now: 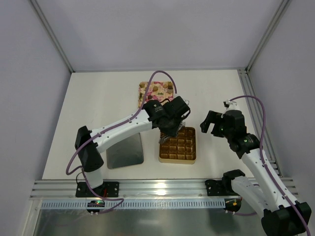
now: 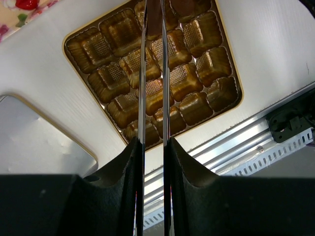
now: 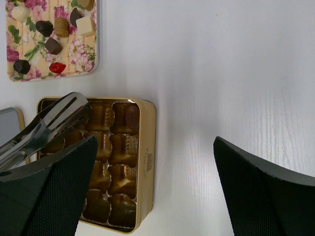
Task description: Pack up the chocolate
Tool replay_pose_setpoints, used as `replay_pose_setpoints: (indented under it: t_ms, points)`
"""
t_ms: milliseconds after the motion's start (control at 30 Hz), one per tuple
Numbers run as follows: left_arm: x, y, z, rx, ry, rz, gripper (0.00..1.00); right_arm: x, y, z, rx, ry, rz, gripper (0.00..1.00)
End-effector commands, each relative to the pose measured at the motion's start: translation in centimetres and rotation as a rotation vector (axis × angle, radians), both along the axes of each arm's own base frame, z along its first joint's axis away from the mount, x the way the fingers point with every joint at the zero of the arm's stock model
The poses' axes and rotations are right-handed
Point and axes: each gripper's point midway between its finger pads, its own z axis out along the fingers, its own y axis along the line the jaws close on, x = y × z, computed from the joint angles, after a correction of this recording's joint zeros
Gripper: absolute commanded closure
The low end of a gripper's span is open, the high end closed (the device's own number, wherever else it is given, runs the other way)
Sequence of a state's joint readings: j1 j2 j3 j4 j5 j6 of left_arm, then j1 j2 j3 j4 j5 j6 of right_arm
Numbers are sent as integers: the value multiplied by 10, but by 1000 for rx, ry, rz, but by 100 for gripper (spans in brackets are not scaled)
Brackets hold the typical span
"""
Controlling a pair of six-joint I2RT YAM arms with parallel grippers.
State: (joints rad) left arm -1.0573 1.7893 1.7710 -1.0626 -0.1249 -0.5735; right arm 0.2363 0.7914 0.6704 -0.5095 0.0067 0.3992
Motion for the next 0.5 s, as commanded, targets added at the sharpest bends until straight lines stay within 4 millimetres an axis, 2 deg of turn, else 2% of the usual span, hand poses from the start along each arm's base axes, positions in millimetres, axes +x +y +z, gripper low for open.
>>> replay_pose_setpoints:
  t_ms: [0,267,467]
  points:
    - [0,-11,-1,-37,-2,5,75,2,-2,7,1,-27,-19,0]
    - [-2,-13,-13,-24,11,-3,73,0,-3,5,0,-21,-19,0]
    - [-2,-14,-13,-24,8,-4,66,0,-2,6,3,-25,-17,0]
